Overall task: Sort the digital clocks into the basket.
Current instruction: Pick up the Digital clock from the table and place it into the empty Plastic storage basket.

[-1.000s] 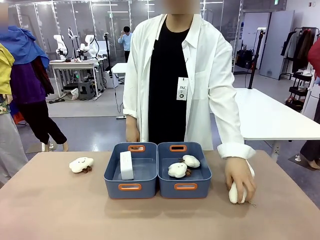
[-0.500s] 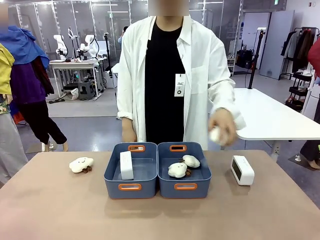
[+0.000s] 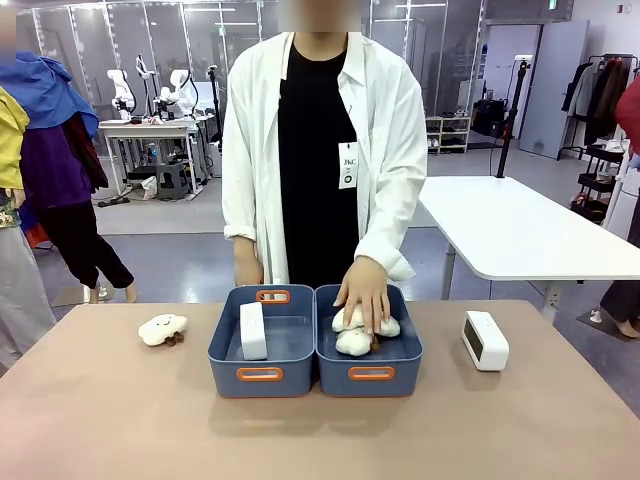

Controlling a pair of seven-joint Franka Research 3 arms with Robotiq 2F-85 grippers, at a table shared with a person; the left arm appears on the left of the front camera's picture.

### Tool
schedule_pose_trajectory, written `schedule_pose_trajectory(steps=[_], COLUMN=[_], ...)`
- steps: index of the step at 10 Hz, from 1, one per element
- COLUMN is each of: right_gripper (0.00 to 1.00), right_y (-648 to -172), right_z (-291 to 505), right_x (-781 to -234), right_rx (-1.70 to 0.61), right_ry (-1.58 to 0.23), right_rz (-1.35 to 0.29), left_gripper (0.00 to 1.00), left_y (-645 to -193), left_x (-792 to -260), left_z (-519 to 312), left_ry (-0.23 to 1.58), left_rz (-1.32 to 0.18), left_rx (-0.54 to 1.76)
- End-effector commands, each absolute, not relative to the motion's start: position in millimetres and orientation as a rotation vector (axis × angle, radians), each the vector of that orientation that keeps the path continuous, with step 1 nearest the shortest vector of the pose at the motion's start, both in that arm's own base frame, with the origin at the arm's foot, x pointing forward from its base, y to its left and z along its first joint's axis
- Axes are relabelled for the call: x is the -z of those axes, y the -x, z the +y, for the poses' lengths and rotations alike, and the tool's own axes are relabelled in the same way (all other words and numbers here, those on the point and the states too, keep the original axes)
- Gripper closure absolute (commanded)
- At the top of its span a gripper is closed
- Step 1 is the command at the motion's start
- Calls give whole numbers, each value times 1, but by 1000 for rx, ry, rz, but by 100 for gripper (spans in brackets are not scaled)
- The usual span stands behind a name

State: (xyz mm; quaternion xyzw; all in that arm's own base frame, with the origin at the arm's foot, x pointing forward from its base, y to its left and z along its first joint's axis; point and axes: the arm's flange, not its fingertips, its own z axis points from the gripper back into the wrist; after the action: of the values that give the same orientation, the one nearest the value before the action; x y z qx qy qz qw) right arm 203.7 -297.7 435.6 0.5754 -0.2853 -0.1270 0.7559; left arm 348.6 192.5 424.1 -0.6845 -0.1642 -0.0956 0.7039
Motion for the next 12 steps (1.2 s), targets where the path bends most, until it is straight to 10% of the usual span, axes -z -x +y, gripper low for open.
schedule_pose_trajectory(steps=[1, 12], right_gripper=[0, 0], right_y=[-212, -366], right_z=[-297, -51], right_x=[-442, -468], right_rx=[234, -144], right_ry=[-1244, -253], right_rz=[-646, -370], left_gripper=[0, 0], left_y=[-342, -342], left_x=[-429, -429], left_z=[192, 192], left_ry=[1523, 1523], left_rz=[-359, -359], left_rx=[212, 212])
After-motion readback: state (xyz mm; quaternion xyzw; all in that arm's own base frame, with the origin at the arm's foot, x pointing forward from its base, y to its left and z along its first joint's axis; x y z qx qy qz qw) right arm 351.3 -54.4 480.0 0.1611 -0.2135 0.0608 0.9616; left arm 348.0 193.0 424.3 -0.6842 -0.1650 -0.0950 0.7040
